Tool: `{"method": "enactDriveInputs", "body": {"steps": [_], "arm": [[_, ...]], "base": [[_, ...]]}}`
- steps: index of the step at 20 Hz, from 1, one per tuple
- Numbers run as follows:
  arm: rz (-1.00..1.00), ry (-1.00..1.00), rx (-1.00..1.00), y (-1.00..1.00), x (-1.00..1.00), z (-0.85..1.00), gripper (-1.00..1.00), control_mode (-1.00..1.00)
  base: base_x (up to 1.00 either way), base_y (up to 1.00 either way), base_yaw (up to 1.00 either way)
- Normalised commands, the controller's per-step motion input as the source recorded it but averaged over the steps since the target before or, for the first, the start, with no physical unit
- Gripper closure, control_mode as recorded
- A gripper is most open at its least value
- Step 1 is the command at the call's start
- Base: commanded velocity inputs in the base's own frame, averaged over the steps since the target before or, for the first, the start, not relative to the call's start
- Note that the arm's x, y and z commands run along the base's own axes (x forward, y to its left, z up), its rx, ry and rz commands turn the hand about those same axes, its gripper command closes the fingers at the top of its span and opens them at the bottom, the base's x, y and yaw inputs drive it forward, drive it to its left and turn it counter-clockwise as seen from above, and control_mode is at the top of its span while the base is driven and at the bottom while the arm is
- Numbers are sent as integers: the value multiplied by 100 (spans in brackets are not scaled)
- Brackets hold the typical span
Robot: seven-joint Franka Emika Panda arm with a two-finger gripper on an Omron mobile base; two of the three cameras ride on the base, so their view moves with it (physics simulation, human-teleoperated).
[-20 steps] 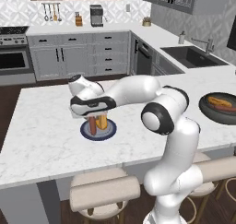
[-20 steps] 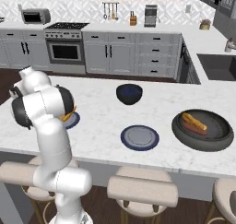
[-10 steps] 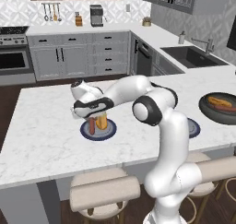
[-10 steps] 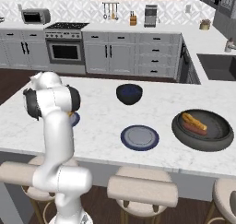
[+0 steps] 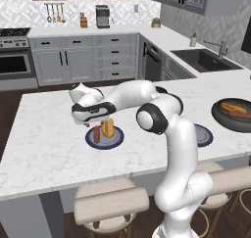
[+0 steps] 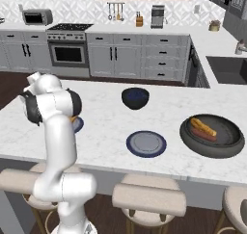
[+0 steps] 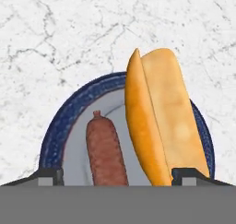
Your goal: Place one bun and one sausage from the bowl on each plate.
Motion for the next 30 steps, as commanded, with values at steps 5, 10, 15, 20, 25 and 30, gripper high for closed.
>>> {"method": "enactDriveInputs", "body": {"steps": [5,10,15,20,25,30], "arm": [[0,-35,4,-67,-100,57,-100,-100],[0,-27,15,-83,-100,51,-100,-100],[0,-9,31,-100,-100,65,-100,-100],[0,-3,16,-60,-60,43,-100,100],[0,0,0,0,0,0,-100,100],[0,0,0,0,0,0,-100,100]], "base": [[0,0,0],[0,0,0],[0,0,0],[-40,-40,-1],[-93,-100,-5],[2,-100,-5]]}}
